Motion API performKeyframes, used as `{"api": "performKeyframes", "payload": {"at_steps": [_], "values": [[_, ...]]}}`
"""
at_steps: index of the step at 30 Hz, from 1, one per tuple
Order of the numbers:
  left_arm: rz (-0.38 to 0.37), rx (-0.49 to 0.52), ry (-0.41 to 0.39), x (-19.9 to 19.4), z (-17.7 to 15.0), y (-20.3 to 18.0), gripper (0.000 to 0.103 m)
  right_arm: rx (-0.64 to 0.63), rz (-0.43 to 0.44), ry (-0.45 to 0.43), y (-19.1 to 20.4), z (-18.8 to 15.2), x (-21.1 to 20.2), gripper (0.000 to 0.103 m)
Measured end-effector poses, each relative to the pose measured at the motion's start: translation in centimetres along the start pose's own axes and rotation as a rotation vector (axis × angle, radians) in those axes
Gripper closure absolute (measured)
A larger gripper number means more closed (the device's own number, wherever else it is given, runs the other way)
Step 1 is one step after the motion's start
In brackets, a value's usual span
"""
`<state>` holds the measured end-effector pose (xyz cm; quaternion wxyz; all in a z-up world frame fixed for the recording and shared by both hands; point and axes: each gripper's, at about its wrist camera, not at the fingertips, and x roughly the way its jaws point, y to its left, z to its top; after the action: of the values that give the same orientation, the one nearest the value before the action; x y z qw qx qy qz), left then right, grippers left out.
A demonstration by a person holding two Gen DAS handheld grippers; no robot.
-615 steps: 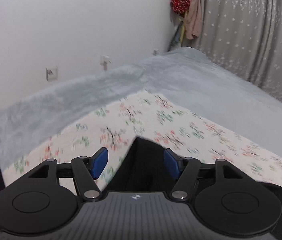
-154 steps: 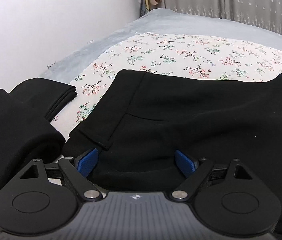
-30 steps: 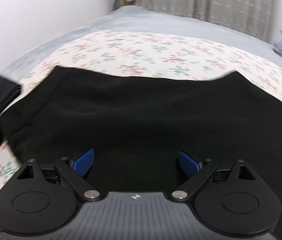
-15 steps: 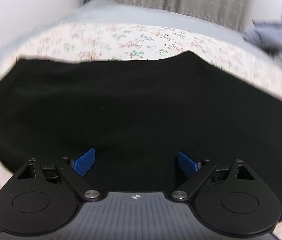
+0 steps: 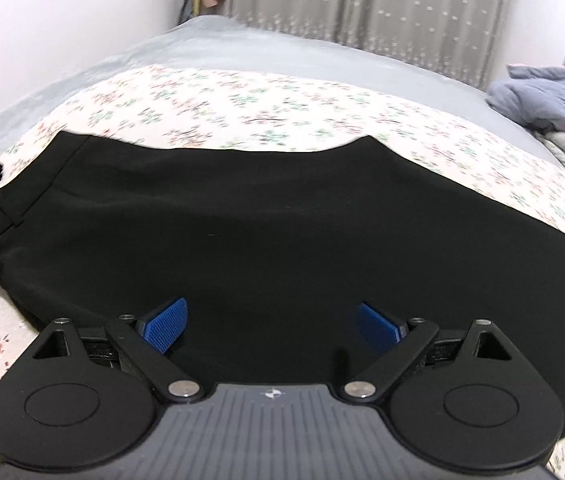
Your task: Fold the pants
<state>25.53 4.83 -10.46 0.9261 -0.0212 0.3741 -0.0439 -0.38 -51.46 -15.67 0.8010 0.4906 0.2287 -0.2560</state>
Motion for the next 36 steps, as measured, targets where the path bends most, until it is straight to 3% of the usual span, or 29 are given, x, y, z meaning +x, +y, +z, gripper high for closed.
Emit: {"api": "performKeyframes", "payload": {"at_steps": [6,15,18,21,23,27,36], "values": [[-0.049,0.064,-0.008,-0.2,-1.2,-2.6,0.006,0.024,-0.010,-0.038,0.3,-1.2,1.3,0.047],[-0.032,0.201,-0.021,1.1,-2.6,-4.9,0.006,0.011,-0.085,-0.116,1.5,-1.9,2.5,0.052],[-0.032,0.190,-0.008,1.8,-2.7,-5.1,0.006,0.026,-0.097,-0.170,1.9,-2.4,2.8,0.054],[-0.042,0.198,-0.008,1.4,-2.6,-5.4,0.006,0.034,-0.114,-0.229,2.1,-3.2,3.1,0.070],[-0.050,0.201,-0.007,1.1,-2.9,-5.6,0.006,0.104,-0.065,-0.243,1.2,-3.3,3.2,0.080],[-0.062,0.214,-0.007,1.4,-2.9,-5.4,0.006,0.235,0.004,-0.262,-0.1,-3.3,3.4,0.084],[-0.052,0.198,-0.004,1.6,-2.7,-5.3,0.006,0.155,0.024,-0.339,2.7,-3.2,2.4,0.090]]}}
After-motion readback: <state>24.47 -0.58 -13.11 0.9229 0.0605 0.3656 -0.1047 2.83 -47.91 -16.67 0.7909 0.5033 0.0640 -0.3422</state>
